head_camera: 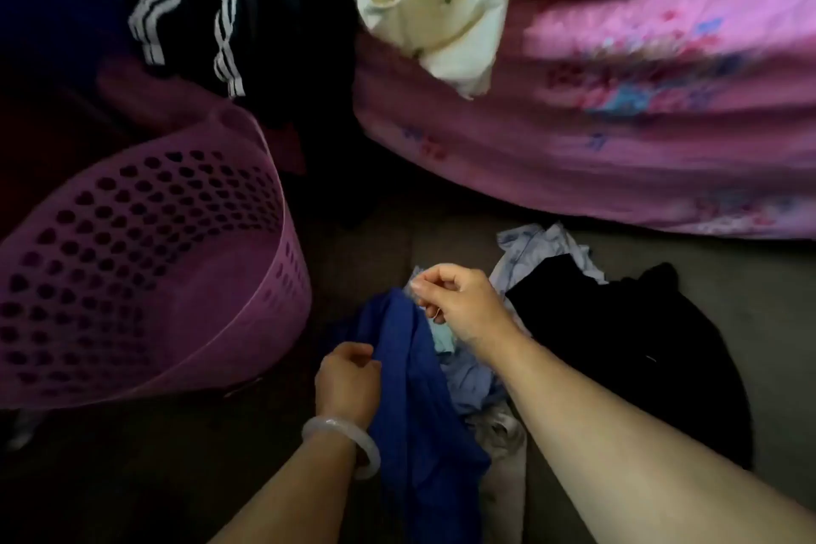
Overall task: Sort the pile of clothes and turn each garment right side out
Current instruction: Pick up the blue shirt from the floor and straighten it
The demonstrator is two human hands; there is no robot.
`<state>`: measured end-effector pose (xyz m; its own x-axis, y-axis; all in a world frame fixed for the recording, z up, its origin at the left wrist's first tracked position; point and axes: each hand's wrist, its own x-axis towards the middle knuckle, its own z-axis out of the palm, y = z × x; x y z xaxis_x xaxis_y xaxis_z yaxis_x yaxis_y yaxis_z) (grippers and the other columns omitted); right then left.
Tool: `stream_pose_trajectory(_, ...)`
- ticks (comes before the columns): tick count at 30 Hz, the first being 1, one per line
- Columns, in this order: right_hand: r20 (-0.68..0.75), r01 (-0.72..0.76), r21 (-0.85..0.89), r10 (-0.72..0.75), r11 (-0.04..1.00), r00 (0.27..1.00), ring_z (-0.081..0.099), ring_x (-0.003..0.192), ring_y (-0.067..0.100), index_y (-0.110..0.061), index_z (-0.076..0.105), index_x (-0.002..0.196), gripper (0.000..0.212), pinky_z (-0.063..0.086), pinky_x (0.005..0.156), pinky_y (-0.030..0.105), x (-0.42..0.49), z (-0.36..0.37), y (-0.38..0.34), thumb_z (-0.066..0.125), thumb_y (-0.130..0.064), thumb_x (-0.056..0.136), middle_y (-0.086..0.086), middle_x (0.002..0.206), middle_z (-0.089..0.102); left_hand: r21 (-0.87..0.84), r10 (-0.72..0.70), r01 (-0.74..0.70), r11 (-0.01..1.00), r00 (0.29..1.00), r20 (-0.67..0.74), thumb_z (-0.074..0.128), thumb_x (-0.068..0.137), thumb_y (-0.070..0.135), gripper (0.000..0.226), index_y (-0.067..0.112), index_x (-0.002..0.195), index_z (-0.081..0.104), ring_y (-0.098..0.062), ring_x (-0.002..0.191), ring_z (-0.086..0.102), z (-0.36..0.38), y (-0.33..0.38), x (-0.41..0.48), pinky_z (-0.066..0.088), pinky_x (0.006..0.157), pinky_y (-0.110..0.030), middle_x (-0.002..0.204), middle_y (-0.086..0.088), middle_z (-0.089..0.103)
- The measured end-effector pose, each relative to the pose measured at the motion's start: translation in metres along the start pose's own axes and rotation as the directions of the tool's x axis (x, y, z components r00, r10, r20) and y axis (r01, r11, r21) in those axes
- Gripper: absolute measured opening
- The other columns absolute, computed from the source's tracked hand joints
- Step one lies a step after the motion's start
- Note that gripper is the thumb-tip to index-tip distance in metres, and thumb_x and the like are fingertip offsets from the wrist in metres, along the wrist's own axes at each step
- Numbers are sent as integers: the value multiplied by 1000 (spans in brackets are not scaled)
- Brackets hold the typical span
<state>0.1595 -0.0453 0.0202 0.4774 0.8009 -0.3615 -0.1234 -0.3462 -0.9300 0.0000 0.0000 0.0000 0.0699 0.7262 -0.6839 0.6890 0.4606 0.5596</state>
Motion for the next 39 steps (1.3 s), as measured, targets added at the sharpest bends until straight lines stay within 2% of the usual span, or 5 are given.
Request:
stream_pose_trajectory(11, -58, 115, 87, -111, 989, 992, 50, 50, 5, -11, 68, 80, 10, 41, 47, 14, 55, 18, 53, 64, -8, 89, 1, 65, 59, 432, 80, -105, 896, 994, 76, 72, 76, 40, 75, 12, 136, 35, -30, 124, 46, 85, -66, 102, 43, 101, -40, 136, -11, 42)
stream_pose_trajectory(16, -80, 74, 99, -66, 992, 995, 47, 41, -1, -2, 66, 86, 6, 40, 44, 12, 43, 9, 62, 62, -2, 89, 5, 65, 56, 518, 206, -203, 831, 977, 52, 49, 89, 19, 13, 13, 99, 55, -21, 88, 59, 77, -71, 100, 49, 91, -41, 92, 1, 58)
stream_pose_trajectory(27, 22, -235, -244, 247, 941, 969, 54, 114, 25, -29, 40, 136, 64, 51, 89, 39, 34, -17, 65, 73, -36, 81, -1, 118, 53, -777, 361, -3, 630, 886, 290, 37, 90, 9, 25, 9, 68, 49, -17, 48, 44, -5, 85, 13, 53, 84, -49, 48, 0, 37)
stream_pose_trajectory(33, 144, -4, -922, 353, 386, 924, 47, 130, 25, -23, 53, 134, 50, 38, 109, 35, 14, -1, 121, 59, -41, 88, 4, 143, 49, -347, 205, -116, 931, 950, 234, 52, 92, 18, 13, 13, 90, 64, -19, 75, 57, 11, 43, 22, 51, 84, -40, 71, -3, 55)
stream_pose_trajectory(39, 130, -232, -563, 363, 793, 923, 58, 96, 19, -6, 66, 108, 32, 48, 81, 26, 21, 11, 135, 65, -30, 87, 10, 111, 63, -212, 36, 17, 977, 968, 246, 52, 91, 17, 13, 12, 98, 63, -18, 80, 58, 20, 2, 52, 51, 84, -42, 87, -5, 60)
